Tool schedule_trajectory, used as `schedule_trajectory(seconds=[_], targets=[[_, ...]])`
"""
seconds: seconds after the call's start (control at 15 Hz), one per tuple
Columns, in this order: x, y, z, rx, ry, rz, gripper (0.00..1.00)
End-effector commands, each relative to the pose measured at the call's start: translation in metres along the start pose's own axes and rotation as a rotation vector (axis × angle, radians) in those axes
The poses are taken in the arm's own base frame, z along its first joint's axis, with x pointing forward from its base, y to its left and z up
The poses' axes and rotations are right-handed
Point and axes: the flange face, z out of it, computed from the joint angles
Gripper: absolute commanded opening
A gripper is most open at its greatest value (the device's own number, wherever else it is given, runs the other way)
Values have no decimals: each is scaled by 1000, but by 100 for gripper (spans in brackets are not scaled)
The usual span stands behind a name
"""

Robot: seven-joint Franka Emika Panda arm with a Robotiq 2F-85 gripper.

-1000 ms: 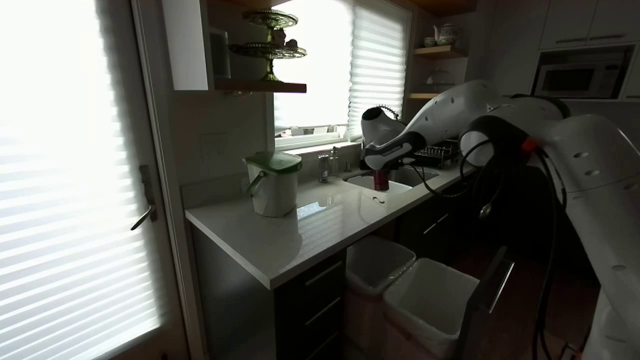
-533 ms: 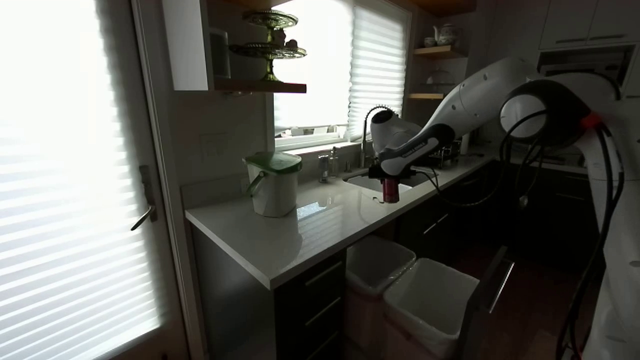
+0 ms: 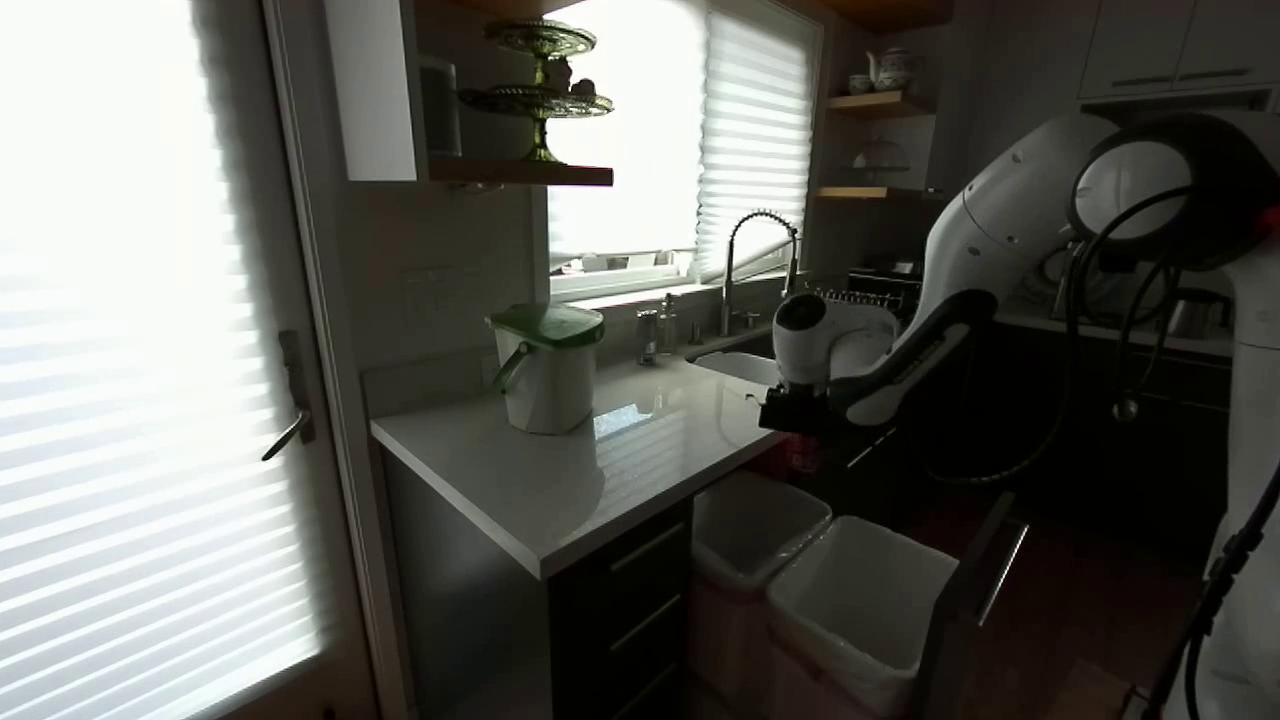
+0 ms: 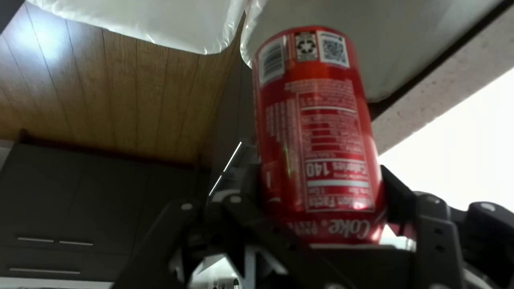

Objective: Pick up the soda can and drop it in the drawer waste bin

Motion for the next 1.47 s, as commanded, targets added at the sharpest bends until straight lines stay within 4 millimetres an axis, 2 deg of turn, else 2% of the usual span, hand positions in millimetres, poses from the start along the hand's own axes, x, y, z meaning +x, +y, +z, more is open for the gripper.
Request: schedule_trajectory(seconds=[0.0,0.27,0.33,0.47,0.73,0.8,1.2,1.4], targets=[[-29,45,19,51,16,58,44],[-44,77,38,116,28,116,44],[-36,65,35,83,44,79,69],[-41,74,39,98,38,102,69],[-41,74,39,101,36,105,69],[-41,74,39,101,36,105,44],[-65,76,99,83,0,77,44],[-67,64,121,132,47,63,44]])
